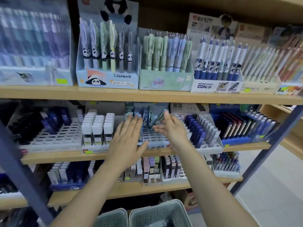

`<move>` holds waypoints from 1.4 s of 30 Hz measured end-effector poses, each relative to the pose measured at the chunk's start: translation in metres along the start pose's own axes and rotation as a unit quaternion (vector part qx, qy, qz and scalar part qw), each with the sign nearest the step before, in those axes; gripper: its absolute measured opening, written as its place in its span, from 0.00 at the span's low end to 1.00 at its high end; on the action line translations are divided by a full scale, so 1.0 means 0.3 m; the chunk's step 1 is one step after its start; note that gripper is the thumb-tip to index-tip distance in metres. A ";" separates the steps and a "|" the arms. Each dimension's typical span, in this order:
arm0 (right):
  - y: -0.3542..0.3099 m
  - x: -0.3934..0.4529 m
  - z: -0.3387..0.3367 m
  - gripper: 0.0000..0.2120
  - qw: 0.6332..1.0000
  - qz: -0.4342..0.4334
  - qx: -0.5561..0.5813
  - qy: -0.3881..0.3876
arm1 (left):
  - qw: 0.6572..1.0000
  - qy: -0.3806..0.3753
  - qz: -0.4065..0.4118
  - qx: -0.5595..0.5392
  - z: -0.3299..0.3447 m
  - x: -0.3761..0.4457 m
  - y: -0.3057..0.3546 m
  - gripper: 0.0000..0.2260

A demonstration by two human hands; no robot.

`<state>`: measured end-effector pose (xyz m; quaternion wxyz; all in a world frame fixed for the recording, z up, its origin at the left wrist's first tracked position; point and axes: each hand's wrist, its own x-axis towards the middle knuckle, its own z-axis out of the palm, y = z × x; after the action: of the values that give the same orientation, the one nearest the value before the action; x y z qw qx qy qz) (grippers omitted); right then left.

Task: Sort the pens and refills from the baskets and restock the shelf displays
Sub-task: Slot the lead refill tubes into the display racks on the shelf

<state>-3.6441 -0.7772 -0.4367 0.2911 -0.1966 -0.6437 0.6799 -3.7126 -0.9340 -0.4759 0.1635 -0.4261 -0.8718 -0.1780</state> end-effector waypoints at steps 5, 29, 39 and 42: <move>0.063 0.057 0.002 0.24 0.999 0.025 -0.023 -0.003 | 1.000 0.014 0.003 -0.012 0.029 0.000 -0.010 0.36; 0.128 0.144 0.045 0.03 0.998 0.003 -0.049 0.027 | 0.999 0.049 0.005 -0.019 0.079 0.007 -0.028 0.36; 0.134 0.173 0.073 0.04 0.996 0.011 -0.075 0.055 | 0.999 0.043 0.000 -0.015 0.069 0.000 -0.018 0.36; 0.126 0.157 0.061 0.05 0.995 0.020 -0.084 0.057 | 0.999 0.030 -0.003 -0.012 0.049 0.000 -0.009 0.37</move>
<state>-3.6968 -0.7606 -0.4674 0.2963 -0.2710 -0.6767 0.6171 -3.7167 -0.9290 -0.4894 0.1836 -0.4201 -0.8656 -0.2015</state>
